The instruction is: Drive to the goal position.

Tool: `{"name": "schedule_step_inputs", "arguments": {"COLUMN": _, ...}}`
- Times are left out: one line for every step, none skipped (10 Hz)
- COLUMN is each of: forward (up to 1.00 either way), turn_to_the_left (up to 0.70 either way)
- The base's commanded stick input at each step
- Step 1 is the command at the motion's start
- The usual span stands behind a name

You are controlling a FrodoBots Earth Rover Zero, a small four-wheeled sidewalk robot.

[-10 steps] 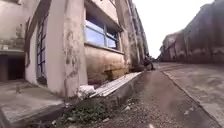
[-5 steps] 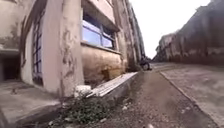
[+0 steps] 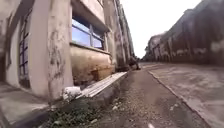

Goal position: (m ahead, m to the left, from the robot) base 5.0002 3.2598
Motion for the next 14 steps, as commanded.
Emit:
{"name": "schedule_step_inputs", "arguments": {"forward": 0.00, "turn_to_the_left": -1.00}}
{"name": "schedule_step_inputs", "arguments": {"forward": 0.00, "turn_to_the_left": -1.00}}
{"name": "schedule_step_inputs", "arguments": {"forward": 0.00, "turn_to_the_left": -1.00}}
{"name": "schedule_step_inputs", "arguments": {"forward": 0.00, "turn_to_the_left": -1.00}}
{"name": "schedule_step_inputs", "arguments": {"forward": 0.00, "turn_to_the_left": -1.00}}
{"name": "schedule_step_inputs", "arguments": {"forward": 0.40, "turn_to_the_left": -0.68}}
{"name": "schedule_step_inputs", "arguments": {"forward": 1.00, "turn_to_the_left": -0.40}}
{"name": "schedule_step_inputs", "arguments": {"forward": 1.00, "turn_to_the_left": -0.40}}
{"name": "schedule_step_inputs", "arguments": {"forward": 1.00, "turn_to_the_left": -0.40}}
{"name": "schedule_step_inputs", "arguments": {"forward": 1.00, "turn_to_the_left": -0.40}}
{"name": "schedule_step_inputs", "arguments": {"forward": 1.00, "turn_to_the_left": -0.40}}
{"name": "schedule_step_inputs", "arguments": {"forward": 1.00, "turn_to_the_left": -0.40}}
{"name": "schedule_step_inputs", "arguments": {"forward": 1.00, "turn_to_the_left": -0.40}}
{"name": "schedule_step_inputs", "arguments": {"forward": 1.00, "turn_to_the_left": -0.40}}
